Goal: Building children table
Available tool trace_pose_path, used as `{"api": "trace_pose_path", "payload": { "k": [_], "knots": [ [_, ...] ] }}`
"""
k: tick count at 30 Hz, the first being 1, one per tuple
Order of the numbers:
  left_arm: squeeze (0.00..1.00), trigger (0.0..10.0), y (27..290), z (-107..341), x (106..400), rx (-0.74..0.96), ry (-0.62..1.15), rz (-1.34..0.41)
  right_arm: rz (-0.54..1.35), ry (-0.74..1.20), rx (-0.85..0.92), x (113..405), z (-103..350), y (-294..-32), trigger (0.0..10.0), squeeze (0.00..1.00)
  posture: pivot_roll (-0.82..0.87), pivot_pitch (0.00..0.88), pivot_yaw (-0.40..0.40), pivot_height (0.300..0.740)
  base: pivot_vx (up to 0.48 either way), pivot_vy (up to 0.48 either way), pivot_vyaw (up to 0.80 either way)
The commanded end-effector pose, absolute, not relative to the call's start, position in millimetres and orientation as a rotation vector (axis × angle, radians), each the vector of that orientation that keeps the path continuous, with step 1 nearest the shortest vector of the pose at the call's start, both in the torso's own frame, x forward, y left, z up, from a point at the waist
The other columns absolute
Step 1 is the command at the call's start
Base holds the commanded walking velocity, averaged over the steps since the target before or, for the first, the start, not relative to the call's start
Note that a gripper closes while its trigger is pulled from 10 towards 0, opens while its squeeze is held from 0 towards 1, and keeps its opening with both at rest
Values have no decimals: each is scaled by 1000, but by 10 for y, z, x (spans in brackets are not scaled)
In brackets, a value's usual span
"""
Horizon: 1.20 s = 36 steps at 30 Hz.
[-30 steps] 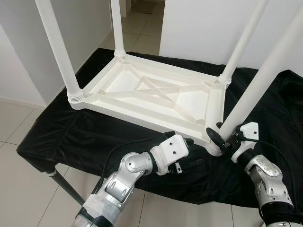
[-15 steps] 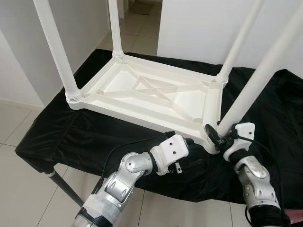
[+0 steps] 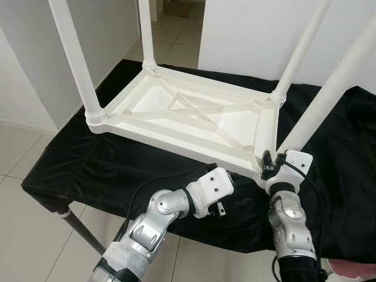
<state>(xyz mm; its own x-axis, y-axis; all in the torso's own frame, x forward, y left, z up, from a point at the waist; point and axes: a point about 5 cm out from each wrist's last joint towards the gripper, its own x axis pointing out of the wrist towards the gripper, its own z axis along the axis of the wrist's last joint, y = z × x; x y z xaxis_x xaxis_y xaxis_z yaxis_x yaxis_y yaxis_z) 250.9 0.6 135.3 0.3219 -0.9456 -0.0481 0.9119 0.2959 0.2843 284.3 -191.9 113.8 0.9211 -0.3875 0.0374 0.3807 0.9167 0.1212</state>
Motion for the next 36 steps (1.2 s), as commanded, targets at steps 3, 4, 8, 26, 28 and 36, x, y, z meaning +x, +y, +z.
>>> {"api": "trace_pose_path", "payload": {
  "k": [3, 4, 8, 26, 28, 36],
  "knots": [
    [0, 10000, 2, 1388, 2516, 284, -150, -1206, -487, -49, 171, 2851, 1132, -1852, 10000, 0, -59, 0, -49, 740, 0, 0, 0],
    [0, 10000, 6, 1387, 2517, 281, -149, -1201, -489, -49, 170, 2864, 1146, -1831, 10000, 0, -59, 0, -49, 740, 0, 0, 0],
    [0, 10000, 29, 1385, 2532, 280, -145, -1177, -489, -42, 131, 2888, 1161, -1895, 10000, 0, -50, 0, -52, 740, 0, 0, 0],
    [0, 10000, 43, 1384, 2557, 277, -148, -1161, -225, -150, 88, 2954, 1303, -1990, 10000, 0, -53, 0, -53, 740, 0, 0, 0],
    [0, 10000, 46, 1382, 2573, 267, -147, -1152, -198, -168, 77, 2911, 1273, -1975, 10000, 0, -52, 0, -54, 740, 0, 0, 0],
    [0, 10000, 99, 1409, 2647, 151, -145, -1073, -188, -220, 88, 2771, 1200, -1933, 10000, 0, -53, 0, -50, 740, 0, 0, 0]
  ]
}}
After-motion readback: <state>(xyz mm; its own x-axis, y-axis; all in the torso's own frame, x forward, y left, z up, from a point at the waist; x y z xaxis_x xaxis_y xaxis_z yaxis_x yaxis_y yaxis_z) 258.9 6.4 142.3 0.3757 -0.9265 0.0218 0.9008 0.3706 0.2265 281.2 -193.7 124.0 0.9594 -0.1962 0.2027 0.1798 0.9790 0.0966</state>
